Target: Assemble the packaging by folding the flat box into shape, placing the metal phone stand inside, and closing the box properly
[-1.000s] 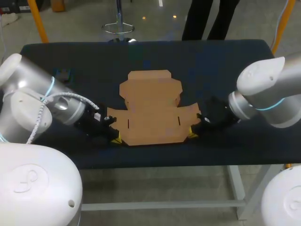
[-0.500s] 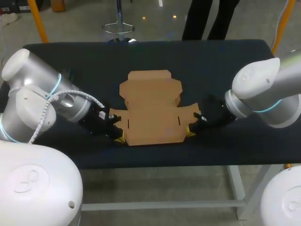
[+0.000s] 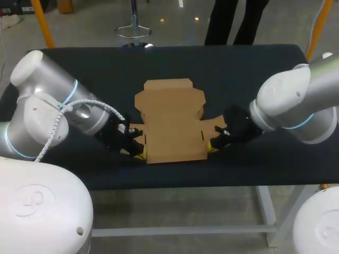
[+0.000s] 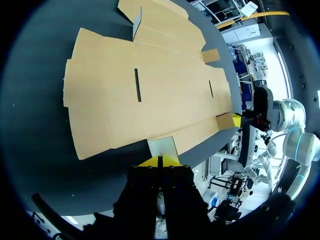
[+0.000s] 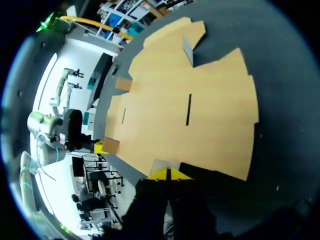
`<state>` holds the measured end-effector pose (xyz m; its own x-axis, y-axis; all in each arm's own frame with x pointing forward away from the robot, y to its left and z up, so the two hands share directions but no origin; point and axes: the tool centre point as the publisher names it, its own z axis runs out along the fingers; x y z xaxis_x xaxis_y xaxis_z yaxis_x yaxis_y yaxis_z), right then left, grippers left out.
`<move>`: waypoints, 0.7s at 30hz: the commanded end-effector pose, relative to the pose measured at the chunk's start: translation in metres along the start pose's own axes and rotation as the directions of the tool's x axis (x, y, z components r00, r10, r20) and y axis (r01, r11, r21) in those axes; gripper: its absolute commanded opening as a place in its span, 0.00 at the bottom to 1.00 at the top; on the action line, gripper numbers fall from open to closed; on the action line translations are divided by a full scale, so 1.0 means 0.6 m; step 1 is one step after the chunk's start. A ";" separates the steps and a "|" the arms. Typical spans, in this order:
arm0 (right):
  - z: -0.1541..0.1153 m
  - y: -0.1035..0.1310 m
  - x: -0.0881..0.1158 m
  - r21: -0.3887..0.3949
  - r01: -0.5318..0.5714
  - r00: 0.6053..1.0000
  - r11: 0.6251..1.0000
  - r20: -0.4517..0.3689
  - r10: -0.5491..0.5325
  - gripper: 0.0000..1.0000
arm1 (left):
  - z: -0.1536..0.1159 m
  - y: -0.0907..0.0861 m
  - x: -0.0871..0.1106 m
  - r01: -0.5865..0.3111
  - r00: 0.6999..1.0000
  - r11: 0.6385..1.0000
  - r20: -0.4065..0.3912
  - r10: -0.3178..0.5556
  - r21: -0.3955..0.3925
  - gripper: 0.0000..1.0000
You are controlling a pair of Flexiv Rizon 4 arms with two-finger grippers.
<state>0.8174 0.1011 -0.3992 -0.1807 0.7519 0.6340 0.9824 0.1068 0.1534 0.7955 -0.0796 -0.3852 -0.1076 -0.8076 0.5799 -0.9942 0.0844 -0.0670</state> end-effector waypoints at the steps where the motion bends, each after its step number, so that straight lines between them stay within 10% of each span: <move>1: 0.006 -0.003 0.008 -0.001 0.001 1.000 1.000 0.027 -0.001 0.00 | 0.008 -0.007 0.010 -0.004 1.000 1.000 0.019 0.004 -0.014 0.00; 21: 0.020 -0.007 0.010 0.005 0.017 0.997 1.000 0.072 -0.017 0.00 | 0.025 -0.008 0.022 -0.012 0.998 1.000 0.055 0.013 -0.010 0.00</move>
<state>0.8146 0.1088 -0.4044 -0.1946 0.7825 0.5915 0.9797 0.1253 0.1566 0.7985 -0.0947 -0.3884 -0.1218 -0.8289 0.5460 -0.9926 0.1010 -0.0681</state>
